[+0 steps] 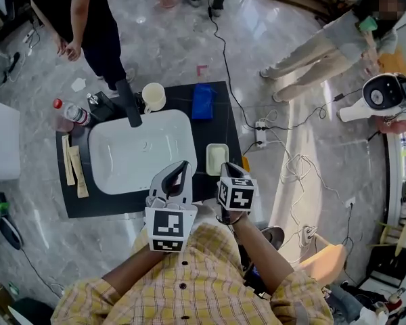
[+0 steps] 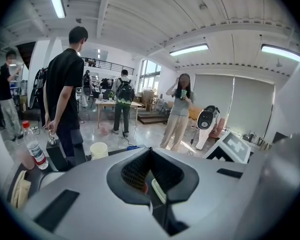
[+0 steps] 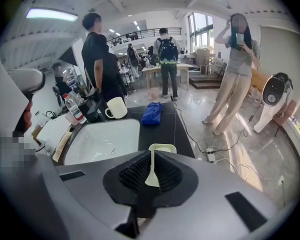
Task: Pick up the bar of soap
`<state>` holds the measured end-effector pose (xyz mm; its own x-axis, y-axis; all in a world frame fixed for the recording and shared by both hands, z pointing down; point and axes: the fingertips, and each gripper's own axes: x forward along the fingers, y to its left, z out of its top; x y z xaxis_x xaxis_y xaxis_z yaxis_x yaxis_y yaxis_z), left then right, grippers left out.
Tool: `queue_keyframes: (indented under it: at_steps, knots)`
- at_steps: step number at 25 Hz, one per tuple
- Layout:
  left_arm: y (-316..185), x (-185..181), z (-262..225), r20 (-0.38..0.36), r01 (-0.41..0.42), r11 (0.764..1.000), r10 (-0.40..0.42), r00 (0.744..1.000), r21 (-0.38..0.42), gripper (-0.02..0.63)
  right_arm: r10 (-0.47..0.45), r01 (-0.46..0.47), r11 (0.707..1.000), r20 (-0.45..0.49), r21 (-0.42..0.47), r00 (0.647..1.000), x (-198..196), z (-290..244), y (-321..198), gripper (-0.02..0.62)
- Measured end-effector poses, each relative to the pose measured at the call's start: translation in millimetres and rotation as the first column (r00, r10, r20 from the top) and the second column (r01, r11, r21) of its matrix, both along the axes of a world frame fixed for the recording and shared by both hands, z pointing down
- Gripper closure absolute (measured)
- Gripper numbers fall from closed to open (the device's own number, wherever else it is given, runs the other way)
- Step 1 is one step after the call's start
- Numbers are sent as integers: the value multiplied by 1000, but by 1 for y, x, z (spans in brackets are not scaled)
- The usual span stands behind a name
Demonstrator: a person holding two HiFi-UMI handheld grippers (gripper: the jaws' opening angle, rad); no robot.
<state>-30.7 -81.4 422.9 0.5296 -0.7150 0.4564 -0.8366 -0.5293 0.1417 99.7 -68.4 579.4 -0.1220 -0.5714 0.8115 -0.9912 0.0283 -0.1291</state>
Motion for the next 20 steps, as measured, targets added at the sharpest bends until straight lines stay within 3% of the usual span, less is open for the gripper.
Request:
queue_keyframes:
  at_steps: [6,9,12,20]
  knots:
    - [-10,14,5,35,15,1000,-14,999,-4,595,-35,36,996,15,-82,999,10,50,-12,564]
    - [-15,19,7,51,23,1000,-23,998,-5,595,-64,72,990,69,-121,996,5,62,-15,448]
    - [-19,21,10,65,34,999,-33,997,-12,595,-103,112,983,67,-142,992,1,69,-19,405]
    - [-27,21,20,80,55,998,-52,995,-40,595,-54,66,966,55,-249,997,10,98,-32,337]
